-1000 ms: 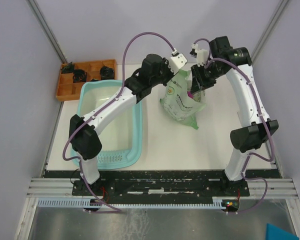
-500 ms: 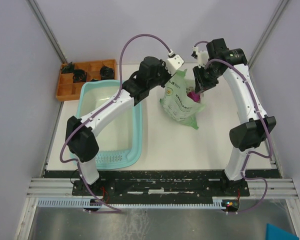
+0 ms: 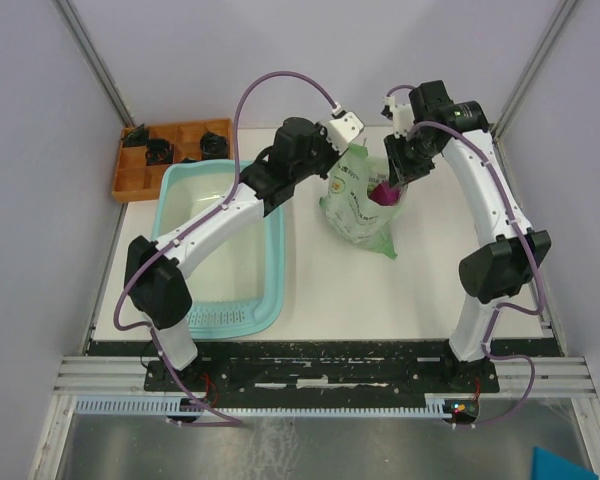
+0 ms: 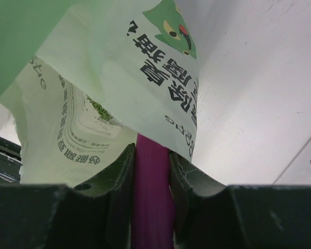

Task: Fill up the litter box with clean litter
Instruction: 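Scoop the cat litter from the cat litter bag.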

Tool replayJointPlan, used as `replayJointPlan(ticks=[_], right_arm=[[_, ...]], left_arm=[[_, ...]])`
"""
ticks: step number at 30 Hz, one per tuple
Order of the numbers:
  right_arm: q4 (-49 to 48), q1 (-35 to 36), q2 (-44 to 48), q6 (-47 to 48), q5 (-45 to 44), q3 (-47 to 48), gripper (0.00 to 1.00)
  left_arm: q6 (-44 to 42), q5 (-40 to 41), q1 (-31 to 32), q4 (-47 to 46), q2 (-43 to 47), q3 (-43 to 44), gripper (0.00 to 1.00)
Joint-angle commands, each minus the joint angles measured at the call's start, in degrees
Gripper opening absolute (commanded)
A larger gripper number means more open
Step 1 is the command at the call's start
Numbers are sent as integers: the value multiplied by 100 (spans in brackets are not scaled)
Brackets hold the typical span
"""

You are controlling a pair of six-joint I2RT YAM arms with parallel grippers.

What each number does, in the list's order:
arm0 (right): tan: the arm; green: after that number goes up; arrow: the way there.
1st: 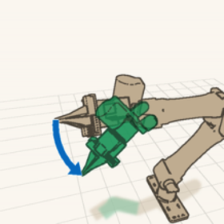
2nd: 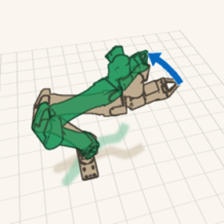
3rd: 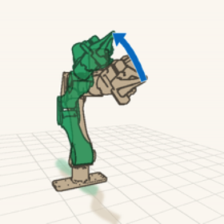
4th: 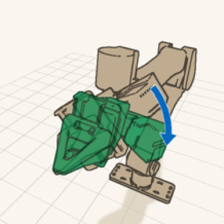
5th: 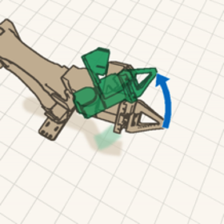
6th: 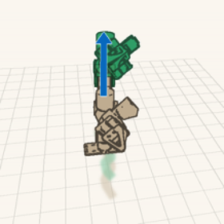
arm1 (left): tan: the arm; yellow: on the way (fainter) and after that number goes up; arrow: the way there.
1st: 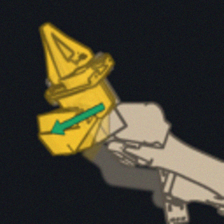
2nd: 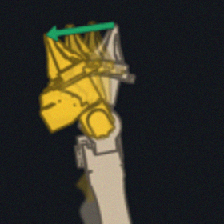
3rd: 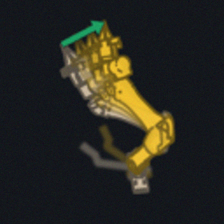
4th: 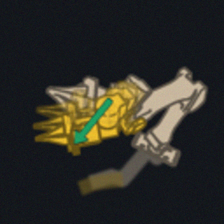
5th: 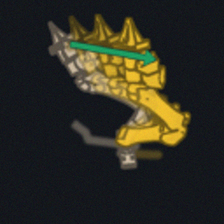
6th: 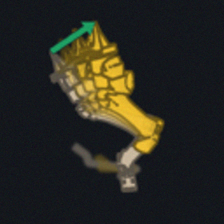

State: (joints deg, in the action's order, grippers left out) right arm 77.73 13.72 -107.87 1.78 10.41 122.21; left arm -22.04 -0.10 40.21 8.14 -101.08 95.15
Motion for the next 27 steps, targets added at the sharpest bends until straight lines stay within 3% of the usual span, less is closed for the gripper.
replayJointPlan(ticks=[1, 27], right_arm=[[-391, -11, -182, -121, -396, -551, 2], [-1779, 359, -1067, -484, 77, -2128, 2]], left_arm=[[208, 173, -87, -495, 320, 121, 3], [437, -146, -96, -421, -135, 392, 3]])
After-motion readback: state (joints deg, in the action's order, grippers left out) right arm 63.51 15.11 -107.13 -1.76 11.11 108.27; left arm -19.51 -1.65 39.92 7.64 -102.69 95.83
